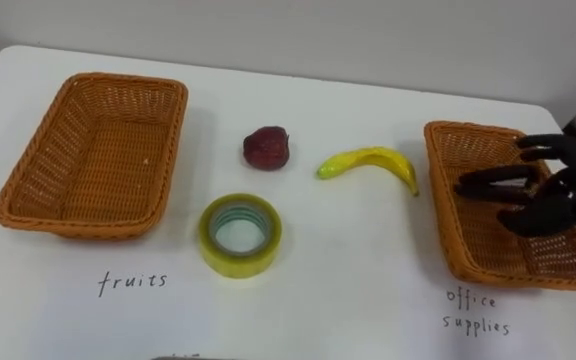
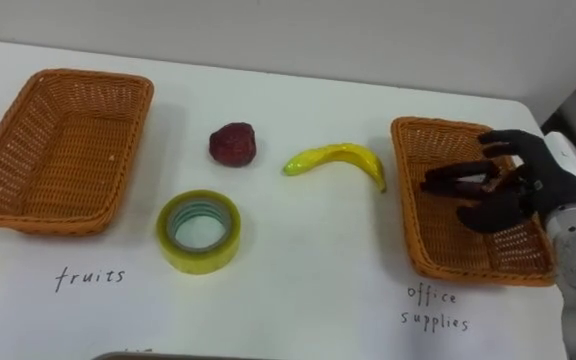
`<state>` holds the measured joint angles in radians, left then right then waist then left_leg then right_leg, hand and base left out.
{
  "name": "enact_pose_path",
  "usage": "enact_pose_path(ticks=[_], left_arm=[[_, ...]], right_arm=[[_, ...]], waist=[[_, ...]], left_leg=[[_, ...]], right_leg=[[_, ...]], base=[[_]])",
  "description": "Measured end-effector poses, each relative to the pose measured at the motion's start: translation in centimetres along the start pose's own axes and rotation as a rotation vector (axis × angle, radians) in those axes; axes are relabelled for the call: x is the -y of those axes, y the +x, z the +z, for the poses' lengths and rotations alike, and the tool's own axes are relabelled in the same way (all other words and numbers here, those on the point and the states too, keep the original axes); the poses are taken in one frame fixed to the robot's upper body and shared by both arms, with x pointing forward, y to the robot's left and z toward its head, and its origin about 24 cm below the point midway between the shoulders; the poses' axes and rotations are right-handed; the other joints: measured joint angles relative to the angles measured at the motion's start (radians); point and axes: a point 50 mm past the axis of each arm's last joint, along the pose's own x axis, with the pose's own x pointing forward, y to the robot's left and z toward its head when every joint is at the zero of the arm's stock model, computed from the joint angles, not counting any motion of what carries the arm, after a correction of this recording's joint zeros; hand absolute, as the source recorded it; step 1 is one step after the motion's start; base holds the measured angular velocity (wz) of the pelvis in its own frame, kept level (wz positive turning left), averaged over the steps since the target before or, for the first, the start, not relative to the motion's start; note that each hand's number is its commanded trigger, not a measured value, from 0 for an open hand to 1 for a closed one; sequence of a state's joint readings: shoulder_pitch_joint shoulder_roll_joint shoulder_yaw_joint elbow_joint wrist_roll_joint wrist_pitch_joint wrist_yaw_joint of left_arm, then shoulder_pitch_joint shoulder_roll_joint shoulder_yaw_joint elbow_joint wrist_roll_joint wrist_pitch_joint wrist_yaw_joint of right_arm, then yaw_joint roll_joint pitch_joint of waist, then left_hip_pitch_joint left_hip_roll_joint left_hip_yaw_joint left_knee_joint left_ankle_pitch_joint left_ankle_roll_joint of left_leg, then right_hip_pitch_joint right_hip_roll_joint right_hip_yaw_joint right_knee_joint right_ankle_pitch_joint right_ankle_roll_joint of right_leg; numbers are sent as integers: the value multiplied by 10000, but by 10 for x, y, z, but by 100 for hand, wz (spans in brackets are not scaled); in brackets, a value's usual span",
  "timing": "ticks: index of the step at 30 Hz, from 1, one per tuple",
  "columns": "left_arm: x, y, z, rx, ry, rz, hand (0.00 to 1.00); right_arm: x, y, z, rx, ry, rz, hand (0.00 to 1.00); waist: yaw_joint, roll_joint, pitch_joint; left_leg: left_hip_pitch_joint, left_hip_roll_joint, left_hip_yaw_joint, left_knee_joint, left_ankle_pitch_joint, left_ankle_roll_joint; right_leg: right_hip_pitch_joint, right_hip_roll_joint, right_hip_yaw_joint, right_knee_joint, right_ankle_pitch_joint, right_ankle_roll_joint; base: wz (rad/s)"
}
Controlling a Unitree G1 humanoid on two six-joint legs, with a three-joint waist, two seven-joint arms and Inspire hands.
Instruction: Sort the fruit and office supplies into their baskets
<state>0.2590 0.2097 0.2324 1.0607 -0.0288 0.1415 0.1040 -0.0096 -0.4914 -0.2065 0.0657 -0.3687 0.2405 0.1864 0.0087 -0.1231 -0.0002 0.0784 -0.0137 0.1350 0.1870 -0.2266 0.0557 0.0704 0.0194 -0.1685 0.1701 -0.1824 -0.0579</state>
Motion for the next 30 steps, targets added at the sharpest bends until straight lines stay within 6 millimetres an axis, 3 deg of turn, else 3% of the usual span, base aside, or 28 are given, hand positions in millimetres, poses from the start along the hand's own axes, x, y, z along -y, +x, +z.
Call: enact_pose_path(ticks=[25, 30], left_arm=[[0, 0, 0, 2, -2, -55, 0], [0, 0, -1, -63, -1, -19, 0]], right_arm=[[-4, 0, 2, 65, -65, 167, 0], [1, -2, 15, 642, -115, -56, 0]], waist=[[72, 35, 5], [74, 127, -35]], left_leg=[[-41, 1, -7, -18, -1, 0], [-53, 2, -6, -37, 0, 0]], right_leg=[[15, -1, -23, 32, 0, 0], [-10, -1, -16, 46, 1, 0]], base=[[0], [0]])
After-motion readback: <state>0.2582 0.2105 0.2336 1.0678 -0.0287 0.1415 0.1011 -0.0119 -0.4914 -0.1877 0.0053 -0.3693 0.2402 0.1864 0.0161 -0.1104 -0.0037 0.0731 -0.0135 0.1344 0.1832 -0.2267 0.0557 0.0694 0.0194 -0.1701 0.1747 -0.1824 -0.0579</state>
